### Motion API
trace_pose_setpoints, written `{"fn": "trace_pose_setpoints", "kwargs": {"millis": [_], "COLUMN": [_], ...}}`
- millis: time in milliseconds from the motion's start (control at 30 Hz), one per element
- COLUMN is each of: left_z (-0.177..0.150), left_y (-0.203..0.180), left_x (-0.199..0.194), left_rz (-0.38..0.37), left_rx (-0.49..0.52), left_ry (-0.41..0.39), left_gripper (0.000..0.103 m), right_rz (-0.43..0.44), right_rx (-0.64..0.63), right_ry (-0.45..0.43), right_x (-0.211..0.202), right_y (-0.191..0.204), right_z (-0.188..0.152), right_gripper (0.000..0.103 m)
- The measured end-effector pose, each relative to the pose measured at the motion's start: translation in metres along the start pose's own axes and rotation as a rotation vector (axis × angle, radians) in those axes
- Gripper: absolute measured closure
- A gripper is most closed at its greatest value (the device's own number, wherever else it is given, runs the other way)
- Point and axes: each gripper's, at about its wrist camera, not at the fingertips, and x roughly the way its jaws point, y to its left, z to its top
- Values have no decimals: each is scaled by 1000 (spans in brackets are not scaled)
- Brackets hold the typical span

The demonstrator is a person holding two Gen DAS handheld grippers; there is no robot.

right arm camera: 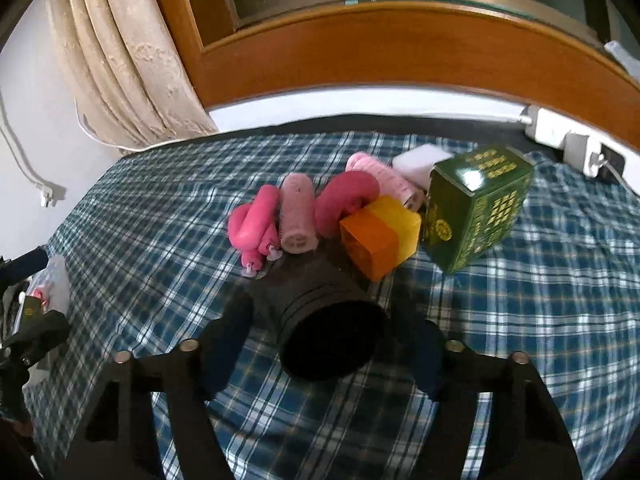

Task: Organize objects
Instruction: 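Grasp the black rubber cup with the right gripper while the left grasps a pink curler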

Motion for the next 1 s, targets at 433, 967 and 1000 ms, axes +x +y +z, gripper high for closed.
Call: {"fn": "trace_pose_setpoints", "kwargs": {"millis": [433, 967, 1000], "left_z": [24, 64, 66], "left_y": [-20, -46, -47], "left_x": [38, 107, 111], "left_rz": [-8, -182, -185], "left_rx": [43, -43, -43], "left_ry": [56, 106, 112], "left_gripper": [1, 13, 18], "right_rz": [-5, 66, 70], "right_rx": [-5, 56, 60], "right_ry": [-20, -33, -33], "right_x": [-31, -61, -60], "right_y": [-13, -25, -25], "right_z": [-26, -50, -51], "right_gripper": [47, 50, 49]}}
